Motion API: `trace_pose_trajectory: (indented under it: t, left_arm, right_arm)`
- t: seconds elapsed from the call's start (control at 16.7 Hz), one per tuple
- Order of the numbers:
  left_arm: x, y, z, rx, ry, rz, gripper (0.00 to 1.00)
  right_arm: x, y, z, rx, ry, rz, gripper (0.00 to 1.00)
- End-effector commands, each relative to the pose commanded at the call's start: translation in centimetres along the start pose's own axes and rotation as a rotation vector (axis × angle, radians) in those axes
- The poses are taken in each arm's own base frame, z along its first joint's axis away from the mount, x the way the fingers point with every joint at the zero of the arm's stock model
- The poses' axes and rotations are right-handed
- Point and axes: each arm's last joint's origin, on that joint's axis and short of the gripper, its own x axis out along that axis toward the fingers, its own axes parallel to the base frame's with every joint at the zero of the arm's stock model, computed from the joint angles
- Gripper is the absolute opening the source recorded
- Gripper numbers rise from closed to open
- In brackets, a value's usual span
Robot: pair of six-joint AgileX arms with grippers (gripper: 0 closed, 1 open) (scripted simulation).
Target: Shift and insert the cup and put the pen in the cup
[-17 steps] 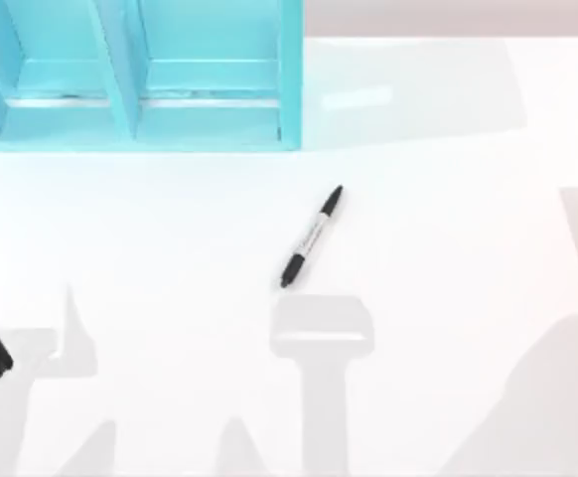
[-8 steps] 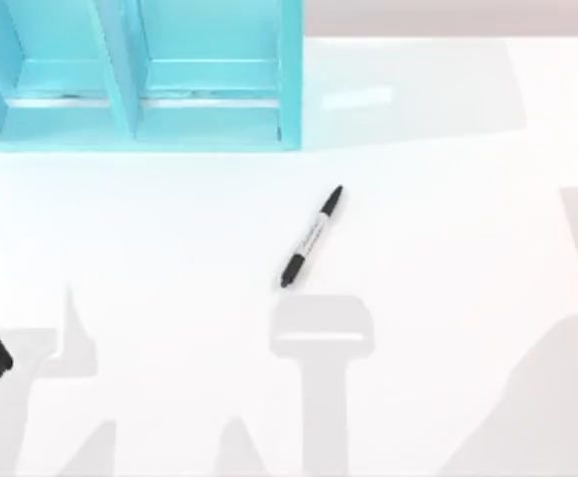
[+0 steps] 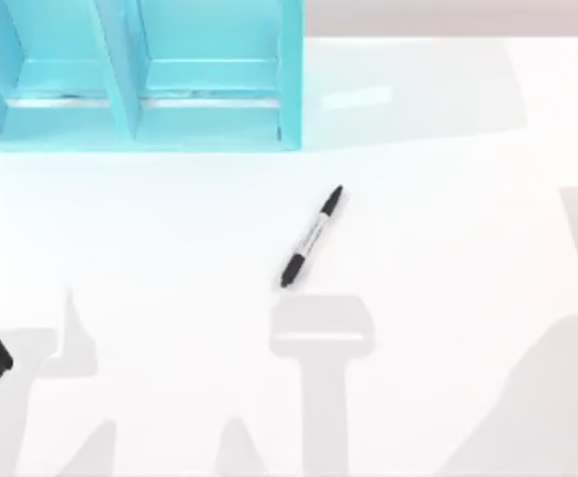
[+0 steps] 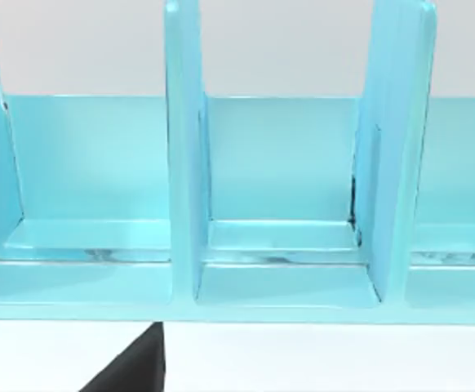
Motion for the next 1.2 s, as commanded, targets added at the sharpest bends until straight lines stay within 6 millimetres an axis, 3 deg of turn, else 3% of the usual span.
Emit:
trace_pose_trajectory:
  t: [0.24,0.42,0.6,0.72,0.96,1.2]
  left_arm:
    - [0.0,0.0,0.0,0.000,0.000,0.000,1.00]
    - [0.0,0.0,0.0,0.000,0.000,0.000,1.00]
    - [0.0,0.0,0.0,0.000,0.000,0.000,1.00]
    - [0.0,0.0,0.0,0.000,0.000,0.000,1.00]
    - [0.0,0.0,0.0,0.000,0.000,0.000,1.00]
    - [0.0,0.0,0.0,0.000,0.000,0.000,1.00]
  right_arm:
    - [-3.2,3.0,1.5,0.005,-0.004,-0.001,0.00]
    - [-7.7,7.6,1.9,0.004,0.020,0.006,0.00]
    - [-12.1,12.3,1.0,0.001,0.025,0.004,0.00]
    - [-14.2,14.4,0.3,0.000,0.008,0.001,0.00]
    - [-14.9,15.0,-0.1,0.000,0.000,0.000,0.00]
    - [-14.1,16.0,0.8,0.005,0.009,-0.002,0.00]
